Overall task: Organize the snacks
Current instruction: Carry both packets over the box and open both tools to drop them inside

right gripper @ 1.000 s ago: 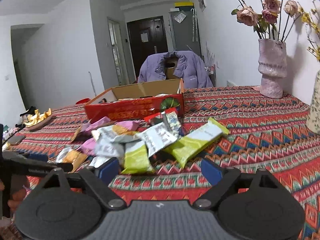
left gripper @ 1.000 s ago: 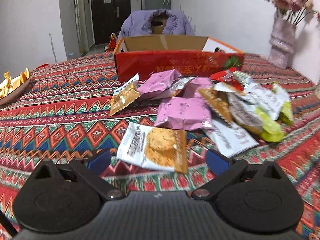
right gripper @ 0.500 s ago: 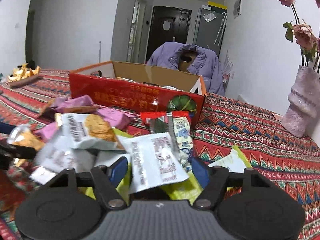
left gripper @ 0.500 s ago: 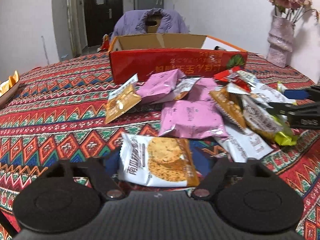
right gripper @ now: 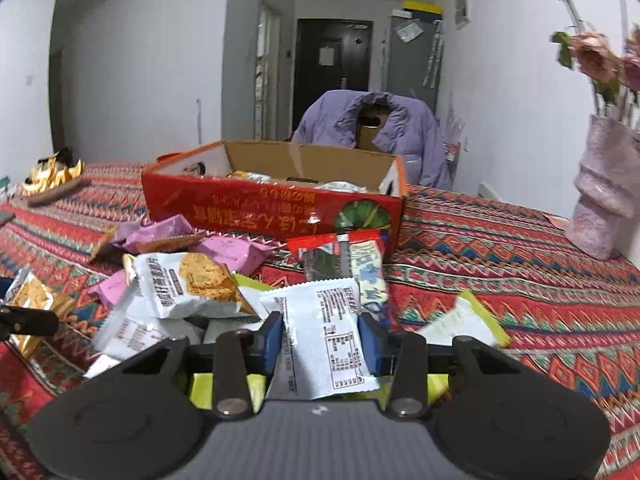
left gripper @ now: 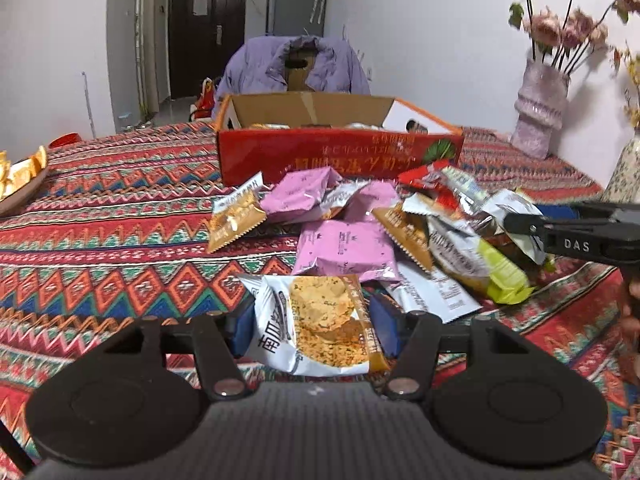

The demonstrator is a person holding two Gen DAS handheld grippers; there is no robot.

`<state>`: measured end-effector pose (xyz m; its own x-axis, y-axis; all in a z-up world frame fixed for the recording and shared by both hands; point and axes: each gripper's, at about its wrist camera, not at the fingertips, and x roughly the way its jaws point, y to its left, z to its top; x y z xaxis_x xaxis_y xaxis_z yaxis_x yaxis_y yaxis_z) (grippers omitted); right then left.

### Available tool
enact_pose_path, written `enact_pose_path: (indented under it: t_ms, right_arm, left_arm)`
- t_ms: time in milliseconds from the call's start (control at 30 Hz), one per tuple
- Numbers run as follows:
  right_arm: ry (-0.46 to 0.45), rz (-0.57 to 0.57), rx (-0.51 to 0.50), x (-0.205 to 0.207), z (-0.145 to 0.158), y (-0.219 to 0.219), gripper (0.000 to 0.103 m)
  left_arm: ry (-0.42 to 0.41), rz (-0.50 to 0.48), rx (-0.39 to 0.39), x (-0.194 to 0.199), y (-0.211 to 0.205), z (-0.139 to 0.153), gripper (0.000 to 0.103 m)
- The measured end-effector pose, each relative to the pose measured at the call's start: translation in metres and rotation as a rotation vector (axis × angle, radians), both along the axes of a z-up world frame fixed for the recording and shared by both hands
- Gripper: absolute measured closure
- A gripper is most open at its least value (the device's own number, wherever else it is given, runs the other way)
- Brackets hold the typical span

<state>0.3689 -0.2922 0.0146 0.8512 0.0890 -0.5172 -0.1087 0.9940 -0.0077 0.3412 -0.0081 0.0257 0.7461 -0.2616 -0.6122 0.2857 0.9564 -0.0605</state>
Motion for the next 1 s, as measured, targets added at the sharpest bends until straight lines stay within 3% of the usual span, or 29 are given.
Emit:
enact_pose_path:
  t_ms: [167,500,1000]
  right_arm:
    - [-0.042,0.007,0.044,-0.049,0.021,0.0,0.063]
    - [-0.052,0.056,0.048,-0.115,0.037,0.008,0.063]
    - [-0.077,0.085,0.105,-0.132,0.045,0.01,0.063]
  left_arm:
    - [-0.016,0.007,-0.055,-0.031,0.011,0.015,0.042]
    - [-0.062,0.06,-0.063,-0.081,0.018,0.032,0.042]
    - [-0.096,0.079,-0.062,-0.097,0.02,0.046,0.042]
